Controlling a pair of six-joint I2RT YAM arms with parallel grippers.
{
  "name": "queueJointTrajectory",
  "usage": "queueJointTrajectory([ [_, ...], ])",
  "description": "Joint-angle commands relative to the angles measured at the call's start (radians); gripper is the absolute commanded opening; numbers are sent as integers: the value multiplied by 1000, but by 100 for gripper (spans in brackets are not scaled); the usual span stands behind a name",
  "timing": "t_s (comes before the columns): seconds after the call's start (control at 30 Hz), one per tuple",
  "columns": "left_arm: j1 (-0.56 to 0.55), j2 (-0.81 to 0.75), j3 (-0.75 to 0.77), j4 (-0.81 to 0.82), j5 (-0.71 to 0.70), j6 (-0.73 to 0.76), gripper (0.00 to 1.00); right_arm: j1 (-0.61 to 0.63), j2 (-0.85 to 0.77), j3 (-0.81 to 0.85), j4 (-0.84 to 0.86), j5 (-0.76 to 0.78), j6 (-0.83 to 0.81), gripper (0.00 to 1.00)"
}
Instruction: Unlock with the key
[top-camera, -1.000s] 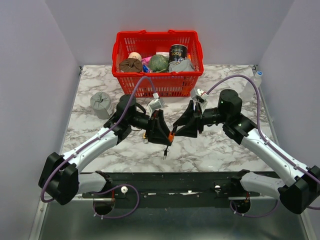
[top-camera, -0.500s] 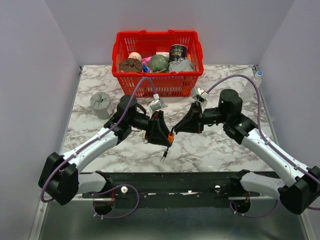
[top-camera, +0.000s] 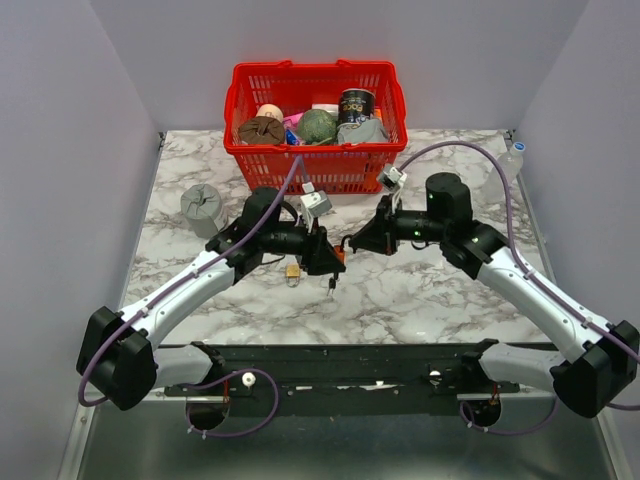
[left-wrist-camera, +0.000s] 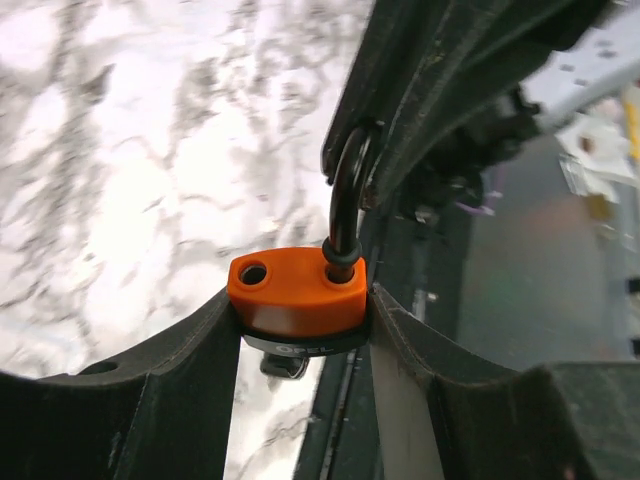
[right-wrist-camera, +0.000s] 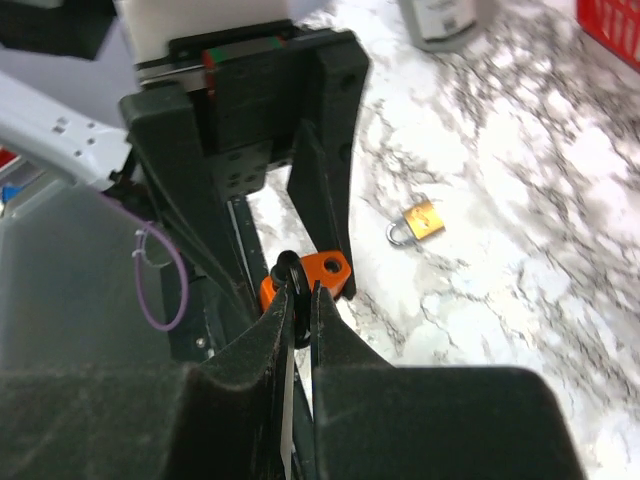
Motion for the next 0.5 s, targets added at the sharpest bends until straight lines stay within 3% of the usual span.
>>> queueJointTrajectory([
  [0.0, -24, -12, 23, -67, -356, 30, 0, 8, 56, 47, -32, 98, 73, 1],
  [0.23, -74, -10, 34, -146, -633, 24, 0, 8, 142, 49, 12, 88, 166, 1],
  [0.47, -86, -4, 43, -169, -658, 35, 0, 8, 143, 29, 44, 139, 200, 1],
])
